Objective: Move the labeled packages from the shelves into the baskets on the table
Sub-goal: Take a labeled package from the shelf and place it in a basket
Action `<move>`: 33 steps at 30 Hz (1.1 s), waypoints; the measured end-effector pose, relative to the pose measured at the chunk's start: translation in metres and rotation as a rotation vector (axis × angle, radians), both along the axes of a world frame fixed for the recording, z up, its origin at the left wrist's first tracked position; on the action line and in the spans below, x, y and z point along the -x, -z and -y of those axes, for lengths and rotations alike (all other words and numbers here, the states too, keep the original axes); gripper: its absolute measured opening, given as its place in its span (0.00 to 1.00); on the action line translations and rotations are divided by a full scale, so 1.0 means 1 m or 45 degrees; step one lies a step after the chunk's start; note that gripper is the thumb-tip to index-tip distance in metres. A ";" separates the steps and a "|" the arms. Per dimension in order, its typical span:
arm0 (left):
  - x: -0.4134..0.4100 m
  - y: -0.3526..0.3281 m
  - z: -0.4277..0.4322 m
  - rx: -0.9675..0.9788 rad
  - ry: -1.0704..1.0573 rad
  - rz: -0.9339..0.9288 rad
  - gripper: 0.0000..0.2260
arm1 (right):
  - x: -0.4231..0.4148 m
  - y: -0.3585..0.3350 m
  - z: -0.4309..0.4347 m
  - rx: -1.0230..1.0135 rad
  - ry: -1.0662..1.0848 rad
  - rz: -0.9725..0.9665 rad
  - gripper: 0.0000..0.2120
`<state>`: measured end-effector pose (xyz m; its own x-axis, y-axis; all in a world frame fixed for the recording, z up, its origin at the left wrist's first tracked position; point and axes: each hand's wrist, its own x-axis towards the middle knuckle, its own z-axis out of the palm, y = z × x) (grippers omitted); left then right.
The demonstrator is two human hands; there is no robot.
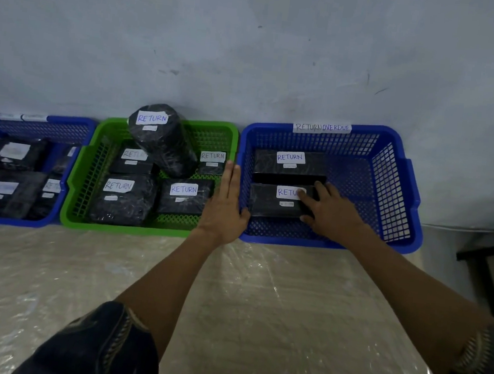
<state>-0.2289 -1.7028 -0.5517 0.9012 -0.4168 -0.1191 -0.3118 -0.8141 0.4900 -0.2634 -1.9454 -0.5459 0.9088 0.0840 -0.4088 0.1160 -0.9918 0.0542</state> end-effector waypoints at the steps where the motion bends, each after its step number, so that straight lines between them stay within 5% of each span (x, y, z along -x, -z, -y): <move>1: 0.000 0.000 0.000 0.004 0.001 0.001 0.42 | 0.000 0.001 0.000 0.000 0.007 0.004 0.32; 21: -0.001 -0.005 0.000 -0.027 0.011 -0.082 0.44 | 0.002 -0.017 -0.008 -0.094 0.118 -0.050 0.35; 28: -0.003 -0.018 0.000 -0.094 0.055 -0.145 0.46 | 0.022 -0.035 -0.014 -0.208 0.218 -0.011 0.30; 33: -0.010 -0.039 -0.005 -0.205 0.053 -0.182 0.38 | 0.040 -0.056 -0.021 -0.207 0.255 0.052 0.25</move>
<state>-0.2187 -1.6974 -0.5132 0.8528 -0.4184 -0.3125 -0.2833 -0.8734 0.3962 -0.3039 -1.9247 -0.4897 0.9294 -0.0380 -0.3671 -0.0827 -0.9908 -0.1070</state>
